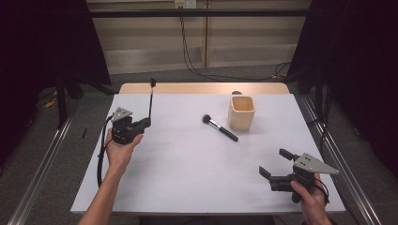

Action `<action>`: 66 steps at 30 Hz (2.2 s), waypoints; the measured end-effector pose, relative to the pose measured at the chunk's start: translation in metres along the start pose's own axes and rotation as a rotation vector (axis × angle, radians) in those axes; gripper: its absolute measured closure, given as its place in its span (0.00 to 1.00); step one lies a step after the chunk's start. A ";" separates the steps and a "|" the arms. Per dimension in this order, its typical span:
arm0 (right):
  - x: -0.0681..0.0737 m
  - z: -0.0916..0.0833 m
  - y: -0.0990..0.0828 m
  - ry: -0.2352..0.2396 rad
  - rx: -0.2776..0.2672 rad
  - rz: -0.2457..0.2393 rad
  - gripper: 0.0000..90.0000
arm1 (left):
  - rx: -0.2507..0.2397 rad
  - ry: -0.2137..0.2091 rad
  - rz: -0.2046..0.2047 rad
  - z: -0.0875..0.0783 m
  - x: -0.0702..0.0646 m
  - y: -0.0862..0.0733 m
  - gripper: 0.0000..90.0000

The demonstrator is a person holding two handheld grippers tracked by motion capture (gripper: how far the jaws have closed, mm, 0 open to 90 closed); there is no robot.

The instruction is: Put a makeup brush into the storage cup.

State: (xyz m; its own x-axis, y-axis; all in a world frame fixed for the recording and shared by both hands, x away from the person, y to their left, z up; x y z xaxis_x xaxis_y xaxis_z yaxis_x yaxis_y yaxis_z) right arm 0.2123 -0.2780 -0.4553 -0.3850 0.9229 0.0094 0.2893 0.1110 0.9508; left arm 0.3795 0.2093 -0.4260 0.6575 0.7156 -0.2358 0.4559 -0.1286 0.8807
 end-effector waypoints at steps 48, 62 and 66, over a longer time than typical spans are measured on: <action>0.012 0.003 0.000 0.086 -0.021 0.054 0.00 | -0.065 -0.230 0.087 -0.027 -0.072 -0.027 0.95; 0.031 0.012 0.016 0.206 -0.034 0.098 0.00 | -0.039 -0.293 0.124 -0.013 -0.098 -0.034 0.95; 0.036 0.018 0.025 0.238 -0.041 0.114 0.00 | -0.029 -0.308 0.146 -0.010 -0.103 -0.035 0.95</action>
State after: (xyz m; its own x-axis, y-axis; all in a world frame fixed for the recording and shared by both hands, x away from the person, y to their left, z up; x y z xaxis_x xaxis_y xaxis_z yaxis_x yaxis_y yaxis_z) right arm 0.2217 -0.2355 -0.4371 -0.5490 0.8151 0.1849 0.3090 -0.0076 0.9510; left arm 0.2895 0.1468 -0.4283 0.8666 0.4500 -0.2157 0.3296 -0.1917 0.9244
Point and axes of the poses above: each handheld gripper's, and its own axes: z roughly forward along the jaws, y roughly out of its top, x roughly to its left, the point moved 1 cm from there along z, roughly forward along the jaws, and after that the axes turned 10 degrees about -y, right-handed, at the moved point
